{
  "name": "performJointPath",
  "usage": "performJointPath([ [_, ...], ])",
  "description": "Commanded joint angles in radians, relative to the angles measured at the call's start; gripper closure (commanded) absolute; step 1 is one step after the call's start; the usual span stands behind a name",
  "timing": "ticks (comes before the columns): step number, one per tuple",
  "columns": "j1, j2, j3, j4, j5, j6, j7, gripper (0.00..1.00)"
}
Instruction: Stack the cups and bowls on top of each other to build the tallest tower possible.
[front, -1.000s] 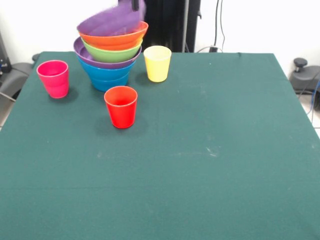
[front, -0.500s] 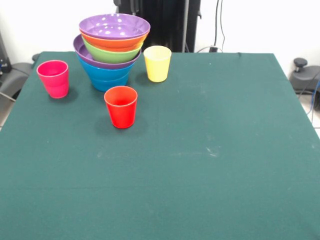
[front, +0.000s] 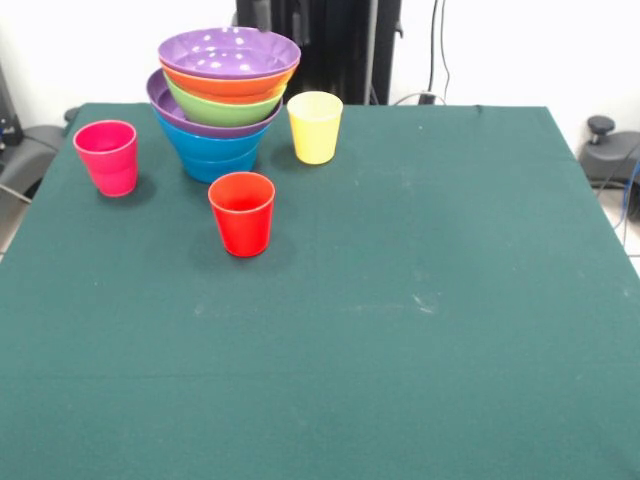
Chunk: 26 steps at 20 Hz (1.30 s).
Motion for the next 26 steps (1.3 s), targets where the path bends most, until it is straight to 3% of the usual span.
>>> performJointPath([
  [1, 0.078, 0.149, 0.032, -0.14, -0.046, 0.005, 0.083, 0.0],
  [10, 0.171, 0.205, -0.008, -0.385, -0.057, 0.226, 0.059, 0.0],
  [15, 0.178, 0.249, -0.012, -0.392, -0.053, 0.182, 0.06, 0.0],
  [26, 0.244, 0.284, -0.059, -0.267, -0.045, -0.003, 0.146, 0.0],
])
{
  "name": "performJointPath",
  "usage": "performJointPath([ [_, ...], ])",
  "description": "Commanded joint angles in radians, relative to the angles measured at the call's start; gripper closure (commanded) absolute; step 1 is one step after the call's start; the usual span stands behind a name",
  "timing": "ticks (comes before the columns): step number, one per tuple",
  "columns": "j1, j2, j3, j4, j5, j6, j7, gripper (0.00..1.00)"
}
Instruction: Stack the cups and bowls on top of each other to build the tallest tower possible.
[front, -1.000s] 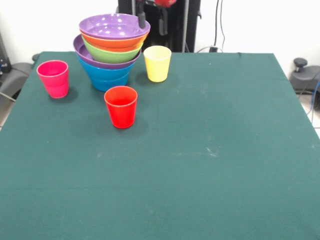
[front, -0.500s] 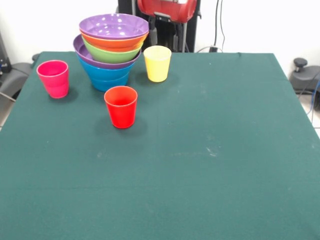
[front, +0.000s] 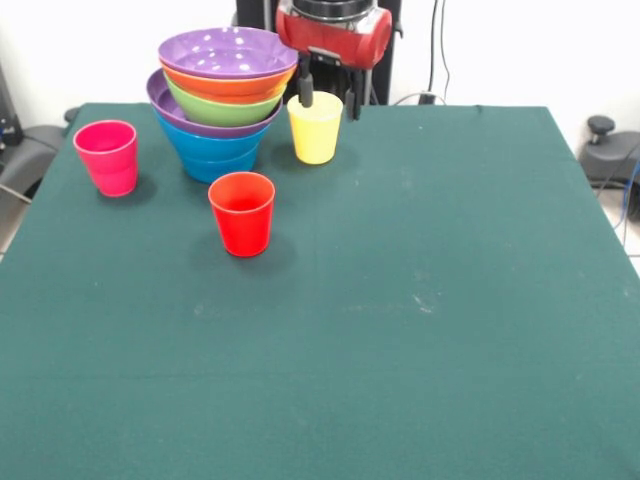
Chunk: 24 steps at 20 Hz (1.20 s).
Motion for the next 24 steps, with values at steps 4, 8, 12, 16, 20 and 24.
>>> performJointPath([
  [4, 0.059, 0.086, -0.021, 0.047, -0.037, -0.172, 0.145, 0.0],
  [8, 0.055, 0.11, -0.026, 0.026, -0.026, -0.179, 0.12, 0.0],
  [12, 0.057, 0.116, -0.026, 0.083, -0.015, -0.222, 0.124, 0.0],
  [16, 0.077, 0.102, -0.046, 0.13, -0.01, -0.258, 0.149, 0.0],
  [20, 0.089, 0.059, -0.061, 0.173, 0.003, -0.243, 0.151, 0.0],
  [24, 0.101, -0.017, -0.068, 0.237, 0.024, -0.205, 0.15, 0.0],
])
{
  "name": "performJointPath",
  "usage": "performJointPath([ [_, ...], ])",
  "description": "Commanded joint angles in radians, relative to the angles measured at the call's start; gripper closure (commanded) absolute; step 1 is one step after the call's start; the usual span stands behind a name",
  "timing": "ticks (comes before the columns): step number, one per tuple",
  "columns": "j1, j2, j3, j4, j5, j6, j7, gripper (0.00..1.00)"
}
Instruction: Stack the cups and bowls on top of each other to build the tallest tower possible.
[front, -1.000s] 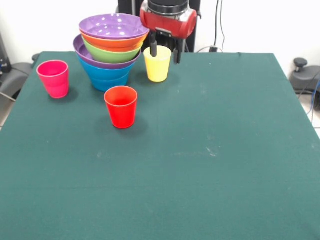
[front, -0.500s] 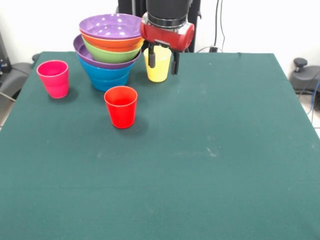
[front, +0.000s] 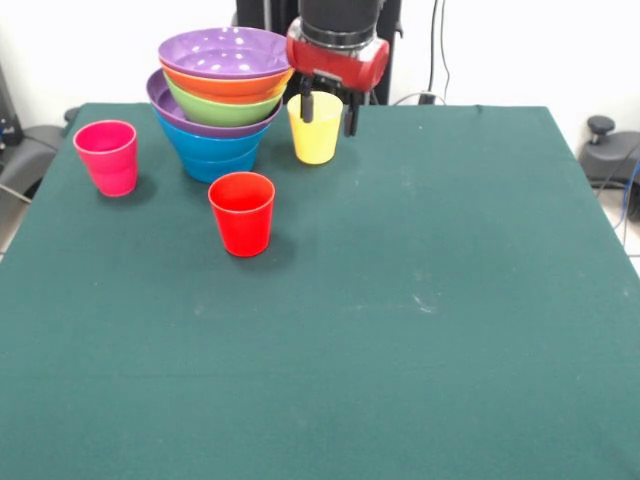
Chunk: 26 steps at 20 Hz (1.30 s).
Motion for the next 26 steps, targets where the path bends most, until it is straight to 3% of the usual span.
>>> performJointPath([
  [1, 0.036, -0.084, 0.024, 0.142, 0.029, -0.001, 0.148, 0.0],
  [7, 0.055, -0.125, 0.014, 0.211, 0.058, -0.014, 0.169, 0.0],
  [18, 0.024, -0.036, 0.03, 0.272, 0.048, -0.185, 0.164, 0.0],
  [26, 0.01, -0.002, 0.036, 0.299, 0.043, -0.247, 0.157, 0.0],
])
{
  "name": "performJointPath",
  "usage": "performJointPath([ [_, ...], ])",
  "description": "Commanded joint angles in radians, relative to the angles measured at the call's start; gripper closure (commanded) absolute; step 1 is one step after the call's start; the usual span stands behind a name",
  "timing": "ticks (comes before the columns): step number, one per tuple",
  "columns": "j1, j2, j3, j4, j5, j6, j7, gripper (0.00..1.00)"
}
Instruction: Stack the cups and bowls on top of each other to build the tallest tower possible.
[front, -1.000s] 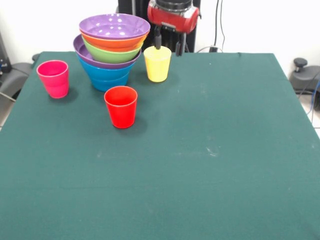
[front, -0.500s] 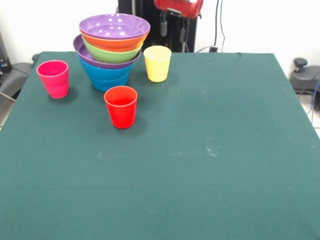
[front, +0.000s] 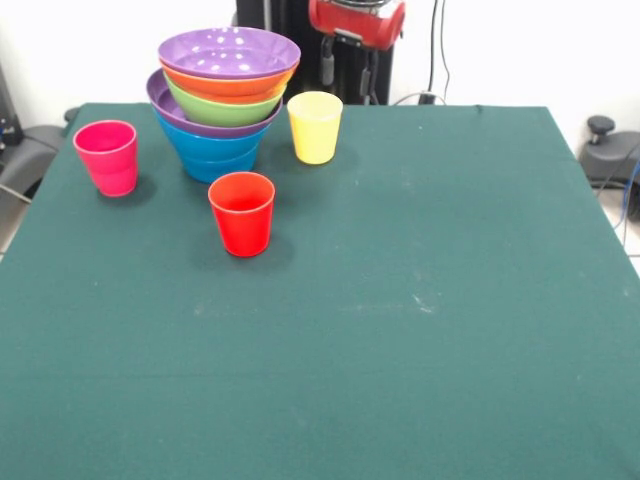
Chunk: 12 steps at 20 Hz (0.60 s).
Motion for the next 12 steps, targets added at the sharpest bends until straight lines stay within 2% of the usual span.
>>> performJointPath([
  [1, -0.016, 0.085, 0.061, 0.083, 0.018, -0.091, 0.158, 0.0],
  [12, -0.047, 0.145, 0.055, 0.127, -0.009, -0.205, 0.156, 0.0],
])
